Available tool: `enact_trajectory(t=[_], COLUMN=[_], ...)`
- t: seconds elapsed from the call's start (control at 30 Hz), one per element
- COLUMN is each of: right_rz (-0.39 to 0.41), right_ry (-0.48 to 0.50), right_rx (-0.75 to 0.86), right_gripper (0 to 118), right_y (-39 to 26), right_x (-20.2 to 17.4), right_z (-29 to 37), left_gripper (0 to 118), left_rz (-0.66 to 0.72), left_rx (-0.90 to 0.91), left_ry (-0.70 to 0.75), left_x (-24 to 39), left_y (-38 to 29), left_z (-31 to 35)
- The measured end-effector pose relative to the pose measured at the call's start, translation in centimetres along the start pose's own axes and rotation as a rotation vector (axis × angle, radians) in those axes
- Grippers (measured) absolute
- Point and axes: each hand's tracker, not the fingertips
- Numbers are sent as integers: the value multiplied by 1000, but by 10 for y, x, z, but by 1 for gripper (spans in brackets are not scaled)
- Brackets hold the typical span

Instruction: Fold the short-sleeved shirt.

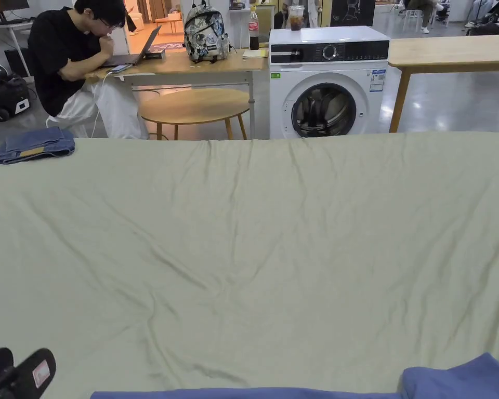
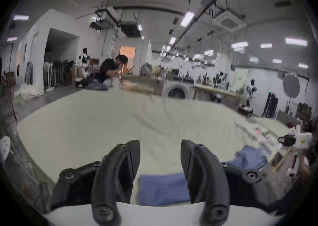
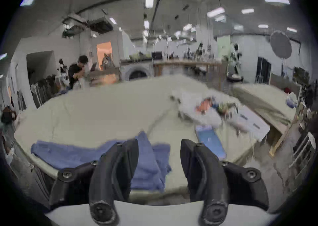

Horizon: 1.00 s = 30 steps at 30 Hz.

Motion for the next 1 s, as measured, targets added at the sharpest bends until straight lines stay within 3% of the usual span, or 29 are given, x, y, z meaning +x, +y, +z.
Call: enact_trajectory(t=[0.1,0.17,0.2,0.27,0.3,0.4,0.43,0.5,0.7,0.73,0.77,0.8,1.0], right_rz=[61,44,33,46,63,78,81,98,113,115,113,107,69], right_ry=[43,127,161,191,196,249,261,269,289,291,296,301,291], right_rx=[25,27,30,47,45,30,27,30,19,10,4,-3,-83], right_gripper=[52,48,39,9,2,0,0,0,0,0,0,0,0], right_y=[11,16,17,15,14,14,13,12,11,9,7,5,-10], right_x=[-24,-43,-50,-65,-73,-86,-90,-95,-100,-99,-96,-94,-84], right_z=[-8,-14,-17,-22,-22,-26,-26,-27,-27,-27,-26,-26,-31], left_gripper=[47,47,47,47,44,0,0,0,0,21,52,72,72], left_rz=[-33,-46,-36,7,23,0,-30,-30,118,157,210,273,478], left_rx=[57,75,87,59,6,20,34,-13,-134,-181,-202,-242,-378], left_ry=[-75,-58,-67,-53,-84,-58,-13,-82,-126,-142,-183,-206,-155], left_x=[29,46,45,52,52,53,55,52,15,0,-15,-30,-99], left_y=[18,18,13,13,13,8,8,9,2,-1,-8,-15,-68], left_z=[2,1,0,-1,-1,1,5,6,-1,-6,-10,-17,-54])
